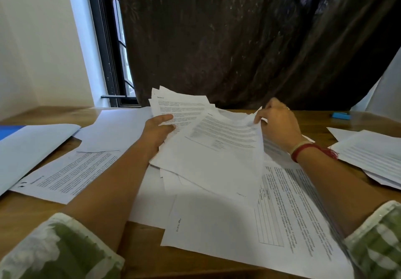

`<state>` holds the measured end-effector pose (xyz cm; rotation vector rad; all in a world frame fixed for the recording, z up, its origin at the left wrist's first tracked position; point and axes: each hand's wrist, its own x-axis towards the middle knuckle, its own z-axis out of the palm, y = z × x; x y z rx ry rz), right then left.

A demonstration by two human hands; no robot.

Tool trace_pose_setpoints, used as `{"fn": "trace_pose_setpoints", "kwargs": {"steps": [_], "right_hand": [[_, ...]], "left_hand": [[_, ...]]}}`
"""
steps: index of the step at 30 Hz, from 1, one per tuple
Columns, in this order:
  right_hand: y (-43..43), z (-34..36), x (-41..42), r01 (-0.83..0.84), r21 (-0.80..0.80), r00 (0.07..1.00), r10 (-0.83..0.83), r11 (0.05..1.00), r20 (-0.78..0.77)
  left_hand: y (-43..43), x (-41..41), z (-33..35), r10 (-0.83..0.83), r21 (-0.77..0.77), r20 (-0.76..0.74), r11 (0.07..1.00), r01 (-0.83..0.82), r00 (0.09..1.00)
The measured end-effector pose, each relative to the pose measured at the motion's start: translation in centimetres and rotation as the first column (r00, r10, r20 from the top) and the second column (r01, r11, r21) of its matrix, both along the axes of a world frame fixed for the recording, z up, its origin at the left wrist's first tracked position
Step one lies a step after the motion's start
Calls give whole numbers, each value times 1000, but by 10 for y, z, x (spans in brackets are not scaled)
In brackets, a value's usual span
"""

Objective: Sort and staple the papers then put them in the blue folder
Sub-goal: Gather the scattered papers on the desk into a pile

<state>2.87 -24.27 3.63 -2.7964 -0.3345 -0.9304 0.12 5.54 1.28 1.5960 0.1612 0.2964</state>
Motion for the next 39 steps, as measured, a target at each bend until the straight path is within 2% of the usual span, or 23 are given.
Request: {"fn": "trace_pose_setpoints", "kwargs": {"steps": [1, 4, 7, 9, 11, 13, 17, 20, 21, 23, 26, 28, 30, 33, 35, 37, 39], "right_hand": [[-3, -2, 2, 9, 61, 1000, -7, 998, -29], [2, -5, 1, -5, 272, 981, 58, 962, -184], [21, 2, -12, 27, 619, 912, 234, 785, -337], [29, 7, -23, 75, 701, 840, 335, 709, -428], [28, 4, -28, 32, 764, 779, 463, 644, -422], [26, -3, -27, -5, 806, 776, 510, 592, -370], [26, -6, -12, 0, 789, 936, 278, 615, -217], [24, -7, -6, 39, 867, 961, 220, 496, -169], [23, -8, -3, 48, 874, 958, 227, 483, -178], [23, -10, -2, 54, 880, 929, 298, 472, -217], [26, -9, -12, 41, 874, 796, 513, 484, -321], [28, -9, -16, 55, 887, 713, 604, 459, -357], [32, -11, -19, 51, 896, 666, 653, 441, -360], [40, -10, -24, -27, 892, 663, 676, 451, -322], [41, -5, -23, -67, 873, 749, 602, 483, -276], [29, 4, -13, -48, 738, 905, 341, 673, -252], [7, 11, -1, 117, 545, 967, 30, 830, -254]], "left_hand": [[-1, 0, 0, -6, -21, -19, 1000, 6, 1000], [-4, 1, 3, 2, 57, -68, 998, 2, 998], [-5, -1, 4, -9, 79, -25, 997, 11, 1000], [-4, -2, 1, -53, 82, -20, 995, 55, 998], [-2, -1, -2, -102, 62, -34, 993, 104, 994], [1, 2, -3, -130, 60, -57, 989, 134, 990], [2, 7, -5, -161, 46, -89, 985, 165, 983], [1, 8, -4, -163, 56, -68, 984, 167, 984], [1, 9, -5, -157, 63, -66, 985, 161, 985], [-2, 7, -2, -138, 97, -79, 985, 145, 987], [-5, 6, 2, -93, 113, -102, 988, 105, 990], [-5, 6, 0, -83, 80, -87, 993, 90, 993], [-3, 5, -4, -88, 112, -59, 989, 94, 994], [-3, 7, -6, -85, 187, -57, 978, 94, 995], [-1, 8, -5, -53, 132, -42, 990, 59, 998], [4, 8, -4, 3, -1, -11, 1000, -3, 1000], [11, 9, -5, 78, -125, 19, 989, -75, 997]]}}
